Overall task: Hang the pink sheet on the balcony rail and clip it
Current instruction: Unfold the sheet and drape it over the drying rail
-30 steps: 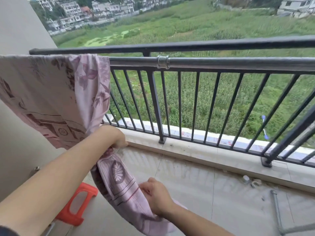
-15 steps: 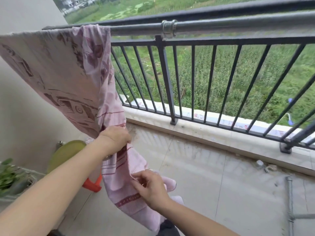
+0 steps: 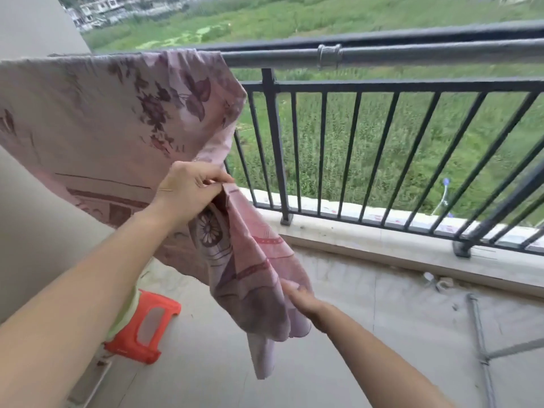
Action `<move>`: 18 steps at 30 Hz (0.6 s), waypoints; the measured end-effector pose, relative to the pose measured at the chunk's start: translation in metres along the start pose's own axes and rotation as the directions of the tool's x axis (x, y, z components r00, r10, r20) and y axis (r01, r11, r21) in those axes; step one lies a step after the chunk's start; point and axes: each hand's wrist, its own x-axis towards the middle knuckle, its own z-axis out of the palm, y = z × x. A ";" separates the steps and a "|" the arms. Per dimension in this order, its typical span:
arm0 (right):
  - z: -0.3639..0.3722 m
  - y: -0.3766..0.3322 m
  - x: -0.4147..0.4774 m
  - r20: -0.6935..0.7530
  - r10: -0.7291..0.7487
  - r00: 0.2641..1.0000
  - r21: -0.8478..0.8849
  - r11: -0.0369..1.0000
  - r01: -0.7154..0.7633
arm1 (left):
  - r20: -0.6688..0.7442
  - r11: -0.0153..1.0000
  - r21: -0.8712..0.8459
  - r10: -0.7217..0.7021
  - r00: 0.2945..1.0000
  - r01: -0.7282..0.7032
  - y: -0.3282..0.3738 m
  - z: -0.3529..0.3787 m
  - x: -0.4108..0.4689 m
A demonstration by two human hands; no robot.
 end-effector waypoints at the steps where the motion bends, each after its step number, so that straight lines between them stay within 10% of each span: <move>1: 0.002 -0.004 -0.007 0.116 0.029 0.993 0.056 0.998 -0.036 | -0.069 0.999 -0.040 -0.004 0.998 0.001 -0.005 -0.004 0.004; 6: 0.012 -0.046 -0.046 0.064 -0.168 0.984 0.267 0.953 0.146 | -0.253 0.999 -0.014 0.028 0.967 -0.033 -0.045 -0.009 0.034; 12: -0.030 -0.121 -0.117 -0.448 -0.320 0.835 0.615 0.568 0.547 | -0.020 1.000 0.003 0.024 1.000 -0.024 -0.059 0.023 0.034; 18: -0.026 -0.171 -0.160 -0.467 -0.460 0.755 0.553 0.514 0.656 | 0.285 0.990 -0.064 0.137 0.949 -0.124 -0.040 0.068 -0.067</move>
